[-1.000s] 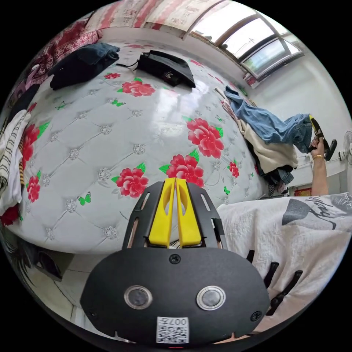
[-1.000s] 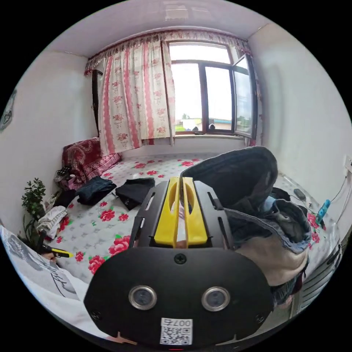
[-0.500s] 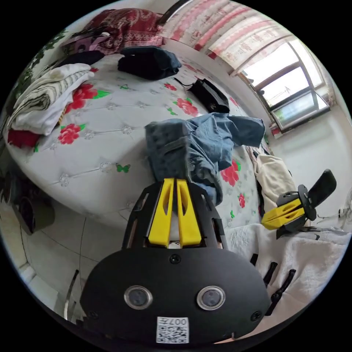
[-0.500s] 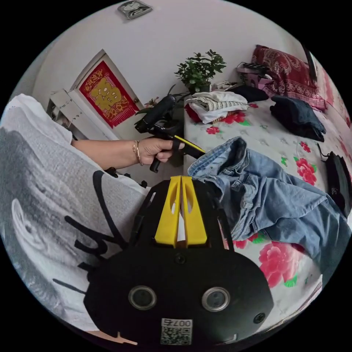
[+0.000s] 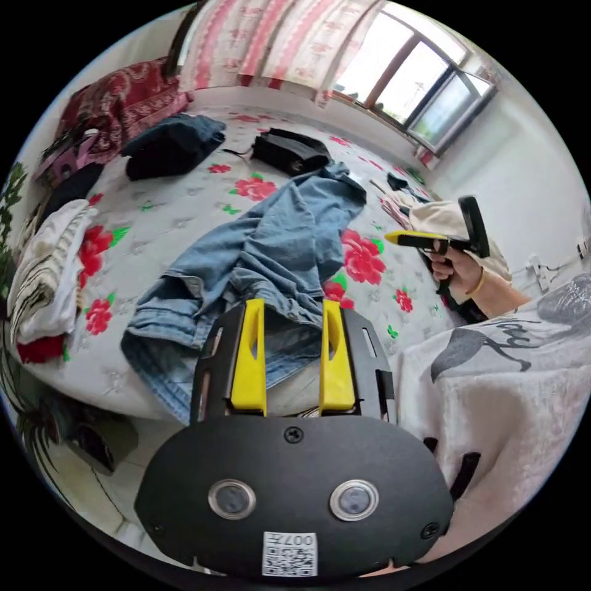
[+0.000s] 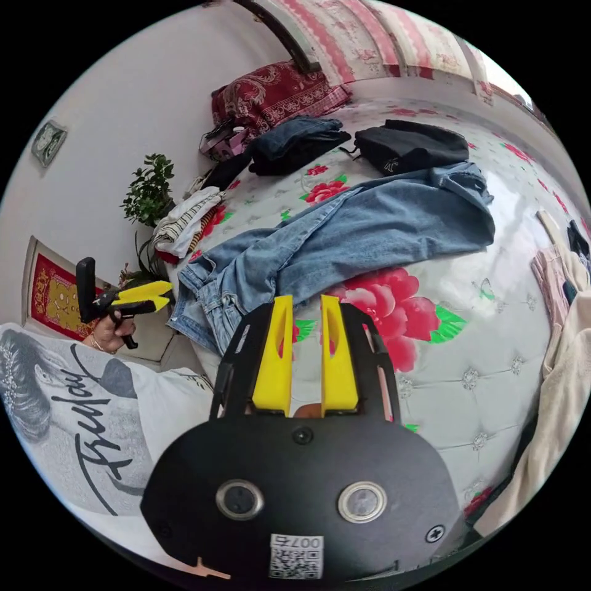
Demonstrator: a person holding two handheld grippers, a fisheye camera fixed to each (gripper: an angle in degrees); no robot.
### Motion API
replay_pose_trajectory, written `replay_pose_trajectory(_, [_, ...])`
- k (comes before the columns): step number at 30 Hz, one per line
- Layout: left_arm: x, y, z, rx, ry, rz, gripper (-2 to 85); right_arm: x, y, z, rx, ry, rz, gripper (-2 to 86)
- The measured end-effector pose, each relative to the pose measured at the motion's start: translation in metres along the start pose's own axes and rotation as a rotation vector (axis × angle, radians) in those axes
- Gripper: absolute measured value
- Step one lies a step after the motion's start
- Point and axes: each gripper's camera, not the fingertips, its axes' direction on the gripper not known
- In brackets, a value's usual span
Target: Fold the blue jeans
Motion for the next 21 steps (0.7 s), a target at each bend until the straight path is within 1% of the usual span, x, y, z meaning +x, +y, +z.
replay_pose_trajectory(1, [0.008,-0.009,0.015,-0.031,-0.004,0.023,13.0,0.010,-0.009,-0.001,0.011,0.010,0.021,3.8])
replay_pose_trajectory(2, [0.019,-0.026,0.048,-0.111,-0.019,0.046,12.9,0.014,-0.013,-0.001,0.015,0.012,0.030,3.9])
replay_pose_trajectory(3, [0.026,-0.040,0.081,-0.220,-0.063,0.048,10.5,0.022,-0.022,0.000,0.022,0.018,0.044,4.1])
replay_pose_trajectory(4, [0.029,-0.044,0.097,-0.278,-0.105,0.052,9.2,0.030,-0.032,0.001,0.025,0.031,0.056,4.3])
replay_pose_trajectory(5, [0.035,-0.047,0.120,-0.382,-0.183,0.107,5.7,0.034,-0.037,0.001,0.026,0.039,0.061,4.5])
replay_pose_trajectory(6, [0.042,-0.044,0.118,-0.379,-0.169,0.199,3.0,0.042,-0.047,0.001,0.029,0.066,0.071,4.8])
replay_pose_trajectory(8, [0.041,-0.035,0.096,-0.371,-0.150,0.260,1.0,0.055,-0.062,-0.003,0.045,0.114,0.084,5.4])
replay_pose_trajectory(10, [0.019,-0.022,0.062,-0.348,-0.094,0.210,0.1,0.077,-0.084,-0.010,0.088,0.195,0.081,6.3])
replay_pose_trajectory(11, [-0.004,-0.011,0.035,-0.313,-0.052,0.135,-0.3,0.083,-0.090,-0.011,0.095,0.219,0.082,6.6])
replay_pose_trajectory(12, [-0.031,0.001,0.010,-0.286,-0.035,0.027,-0.4,0.096,-0.104,-0.010,0.096,0.258,0.087,7.0])
replay_pose_trajectory(13, [-0.046,0.006,-0.003,-0.269,-0.037,-0.034,-0.5,0.110,-0.120,-0.008,0.091,0.277,0.095,7.3])
replay_pose_trajectory(15, [-0.097,0.028,-0.059,-0.150,-0.046,-0.272,-0.7,0.129,-0.146,-0.001,0.069,0.256,0.116,7.8])
replay_pose_trajectory(17, [-0.121,0.037,-0.085,-0.085,-0.019,-0.383,-0.8,0.142,-0.174,0.008,0.059,0.196,0.139,8.2])
replay_pose_trajectory(19, [-0.124,0.036,-0.094,-0.088,-0.028,-0.371,-0.8,0.148,-0.213,0.025,0.068,0.159,0.147,9.0])
replay_pose_trajectory(21, [-0.114,0.031,-0.092,-0.119,-0.038,-0.284,-0.8,0.149,-0.241,0.043,0.049,0.159,0.151,9.8])
